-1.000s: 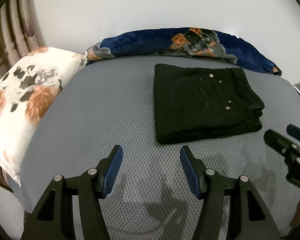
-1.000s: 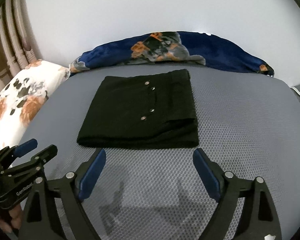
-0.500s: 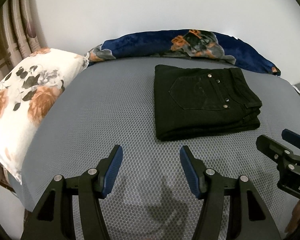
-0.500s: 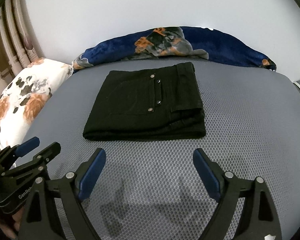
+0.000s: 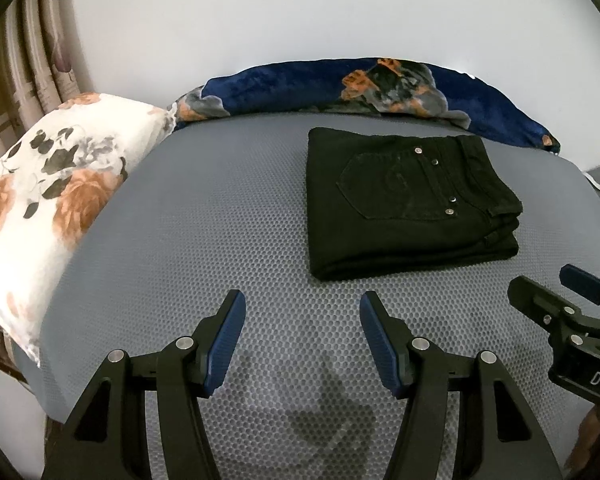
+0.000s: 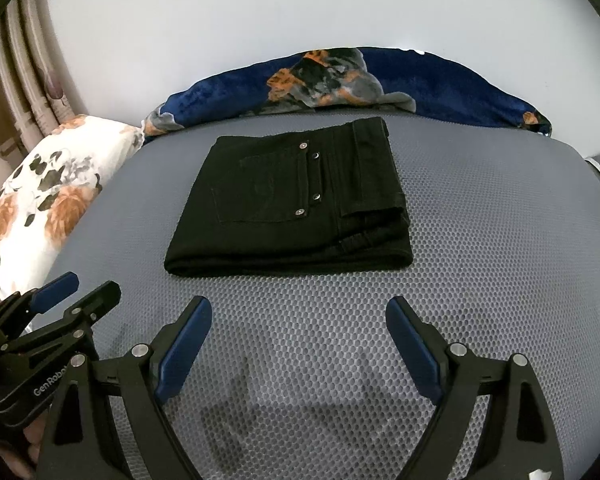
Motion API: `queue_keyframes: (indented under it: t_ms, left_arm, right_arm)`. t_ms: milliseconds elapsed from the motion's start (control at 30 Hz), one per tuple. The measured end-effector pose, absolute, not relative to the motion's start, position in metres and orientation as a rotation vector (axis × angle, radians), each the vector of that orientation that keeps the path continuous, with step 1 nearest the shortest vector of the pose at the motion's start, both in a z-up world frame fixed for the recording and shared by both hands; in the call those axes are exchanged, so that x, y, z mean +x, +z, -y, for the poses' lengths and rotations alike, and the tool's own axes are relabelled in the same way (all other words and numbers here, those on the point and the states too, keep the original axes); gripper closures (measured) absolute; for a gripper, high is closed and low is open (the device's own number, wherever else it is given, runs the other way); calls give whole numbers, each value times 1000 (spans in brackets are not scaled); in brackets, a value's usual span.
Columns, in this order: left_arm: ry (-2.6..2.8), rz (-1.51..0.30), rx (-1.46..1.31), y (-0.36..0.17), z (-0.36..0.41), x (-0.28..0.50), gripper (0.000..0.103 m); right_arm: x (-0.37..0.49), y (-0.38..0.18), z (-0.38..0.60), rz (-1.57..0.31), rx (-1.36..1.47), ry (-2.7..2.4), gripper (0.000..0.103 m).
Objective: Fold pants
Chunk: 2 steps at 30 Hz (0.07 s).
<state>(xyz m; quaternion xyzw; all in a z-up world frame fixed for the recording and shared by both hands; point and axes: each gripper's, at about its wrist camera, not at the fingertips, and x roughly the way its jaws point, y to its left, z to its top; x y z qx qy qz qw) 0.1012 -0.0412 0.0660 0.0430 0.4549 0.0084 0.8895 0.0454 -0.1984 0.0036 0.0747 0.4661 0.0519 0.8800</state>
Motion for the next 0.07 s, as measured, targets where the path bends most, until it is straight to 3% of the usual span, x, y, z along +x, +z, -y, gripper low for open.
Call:
queue_keyframes:
  t_ms: [67]
  left_arm:
    - [18,-948,86,65,41,101,43]
  right_arm:
    - [45,4,198,-970,156,108,16]
